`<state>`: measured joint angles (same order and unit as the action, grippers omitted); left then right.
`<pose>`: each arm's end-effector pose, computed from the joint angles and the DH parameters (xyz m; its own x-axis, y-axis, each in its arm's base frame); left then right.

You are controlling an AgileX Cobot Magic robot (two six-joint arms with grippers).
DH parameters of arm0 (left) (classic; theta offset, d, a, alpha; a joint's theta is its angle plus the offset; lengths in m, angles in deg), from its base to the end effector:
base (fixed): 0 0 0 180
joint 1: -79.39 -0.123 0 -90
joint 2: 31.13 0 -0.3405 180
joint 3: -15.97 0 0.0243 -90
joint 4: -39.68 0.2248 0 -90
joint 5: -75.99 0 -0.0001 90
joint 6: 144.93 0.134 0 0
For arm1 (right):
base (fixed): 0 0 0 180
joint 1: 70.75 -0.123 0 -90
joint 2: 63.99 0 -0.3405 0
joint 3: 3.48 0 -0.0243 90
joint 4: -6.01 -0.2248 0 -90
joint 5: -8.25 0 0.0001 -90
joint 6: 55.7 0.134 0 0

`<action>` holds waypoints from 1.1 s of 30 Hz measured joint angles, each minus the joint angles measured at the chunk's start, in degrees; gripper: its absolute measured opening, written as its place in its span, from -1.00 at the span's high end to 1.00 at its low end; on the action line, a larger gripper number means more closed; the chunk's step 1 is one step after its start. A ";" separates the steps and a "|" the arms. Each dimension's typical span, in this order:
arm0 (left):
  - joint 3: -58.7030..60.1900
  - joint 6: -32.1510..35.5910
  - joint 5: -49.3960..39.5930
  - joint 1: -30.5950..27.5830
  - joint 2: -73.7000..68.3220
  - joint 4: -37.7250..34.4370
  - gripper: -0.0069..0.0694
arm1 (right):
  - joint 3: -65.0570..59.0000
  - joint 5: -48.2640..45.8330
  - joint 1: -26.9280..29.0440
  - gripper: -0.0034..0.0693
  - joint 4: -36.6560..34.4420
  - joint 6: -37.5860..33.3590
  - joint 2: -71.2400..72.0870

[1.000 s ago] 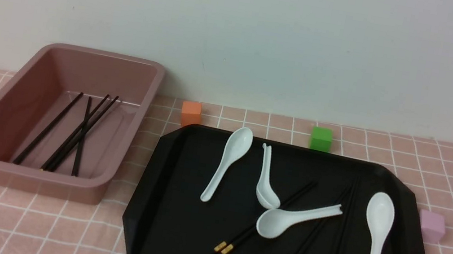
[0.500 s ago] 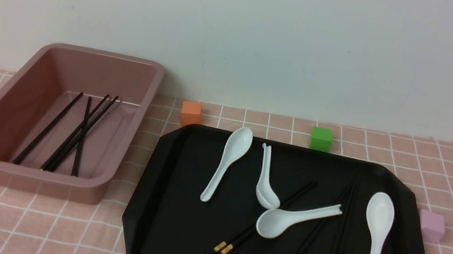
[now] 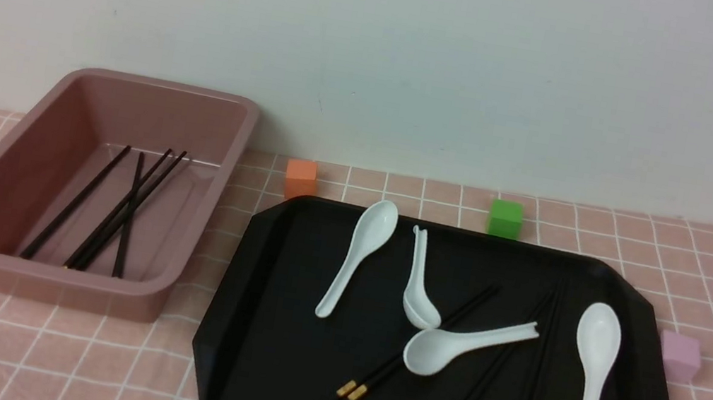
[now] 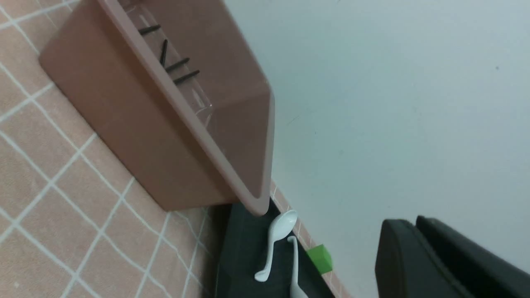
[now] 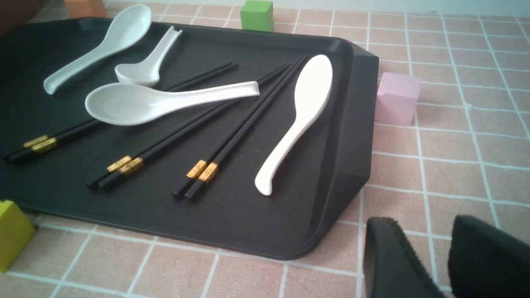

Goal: On pink tablecloth take chopsticks from black tray and put them in box.
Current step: 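Reach over to the black tray and grasp a pair of chopsticks with the left gripper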

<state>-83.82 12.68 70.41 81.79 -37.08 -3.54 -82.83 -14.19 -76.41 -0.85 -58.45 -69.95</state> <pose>0.0173 -0.0097 0.1970 -0.1002 -0.9044 -0.4149 0.0413 0.4128 -0.9099 0.0103 0.0072 0.1604 -0.3093 0.0323 -0.9504 -0.1226 0.9897 0.0735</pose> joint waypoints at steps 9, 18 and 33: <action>-6.51 3.89 -6.72 0.00 -0.29 0.71 0.78 | 0.00 0.00 0.00 0.25 0.00 0.00 0.00; -30.24 21.45 -37.74 0.00 -28.91 10.24 0.85 | 0.00 0.00 0.00 0.25 0.00 0.00 0.00; -51.91 27.97 -38.10 22.50 -78.44 18.86 0.85 | 0.00 0.00 0.00 0.25 0.00 0.00 0.00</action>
<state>-135.73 40.65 32.30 104.29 -115.52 15.32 -82.83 -14.19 -76.41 -0.85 -58.45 -69.95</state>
